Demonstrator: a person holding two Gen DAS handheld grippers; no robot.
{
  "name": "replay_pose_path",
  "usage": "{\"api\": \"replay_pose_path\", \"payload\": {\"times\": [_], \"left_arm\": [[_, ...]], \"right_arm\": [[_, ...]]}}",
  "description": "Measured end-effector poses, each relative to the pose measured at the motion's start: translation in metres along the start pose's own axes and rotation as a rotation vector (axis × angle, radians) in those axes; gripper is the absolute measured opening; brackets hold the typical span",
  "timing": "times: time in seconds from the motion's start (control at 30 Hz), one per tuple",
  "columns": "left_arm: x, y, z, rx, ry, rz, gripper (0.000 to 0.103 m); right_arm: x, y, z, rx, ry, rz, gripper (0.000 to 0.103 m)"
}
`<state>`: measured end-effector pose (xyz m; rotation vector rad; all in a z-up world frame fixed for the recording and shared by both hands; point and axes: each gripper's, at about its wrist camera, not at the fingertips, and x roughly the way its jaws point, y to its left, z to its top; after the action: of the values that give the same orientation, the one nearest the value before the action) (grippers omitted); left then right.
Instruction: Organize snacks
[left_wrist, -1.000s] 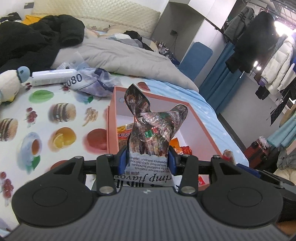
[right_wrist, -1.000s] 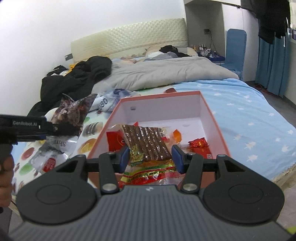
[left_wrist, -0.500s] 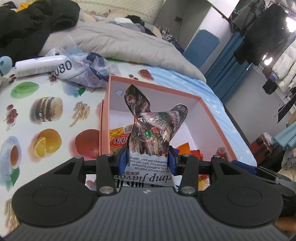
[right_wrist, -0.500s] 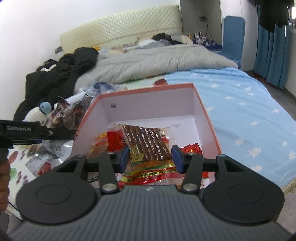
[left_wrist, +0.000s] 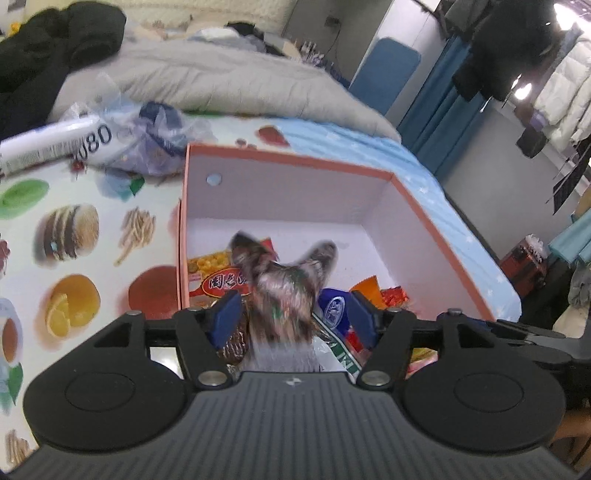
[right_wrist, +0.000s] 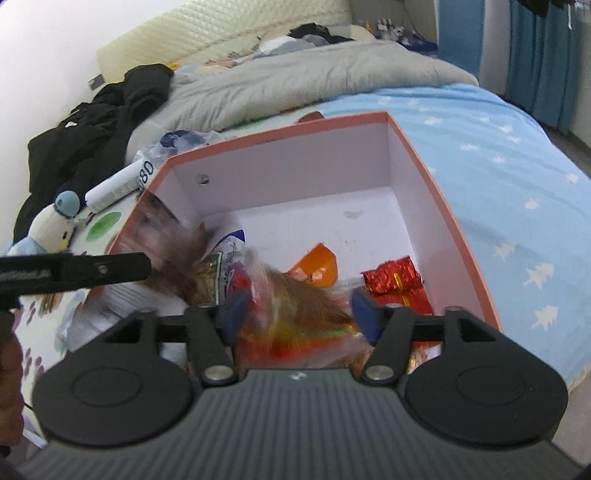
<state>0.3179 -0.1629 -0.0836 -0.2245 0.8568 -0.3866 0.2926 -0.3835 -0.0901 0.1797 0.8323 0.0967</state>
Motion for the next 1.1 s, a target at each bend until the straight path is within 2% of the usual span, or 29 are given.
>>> {"api": "replay_pose_path", "payload": {"times": [0.33,0.7,0.83,1.1], "left_arm": [[-0.065,-0.016,-0.007,0.008,-0.072,0.006,0.069],[-0.147,-0.039,-0.037,0.079,-0.164,-0.001,0.069],[-0.170,-0.045,-0.050,0.077,-0.187,-0.004,0.069],[-0.199,-0.052,-0.075,0.087,-0.207,0.006,0.069]], "right_arm": [[-0.055,0.005,0.000,0.019,-0.111,0.013,0.070],[-0.130,0.030,-0.010,-0.011,-0.232,0.032,0.070],[-0.155,0.036,-0.020,-0.018,-0.280,0.034,0.070],[-0.177,0.046,-0.044,-0.042,-0.300,0.025,0.070]]}}
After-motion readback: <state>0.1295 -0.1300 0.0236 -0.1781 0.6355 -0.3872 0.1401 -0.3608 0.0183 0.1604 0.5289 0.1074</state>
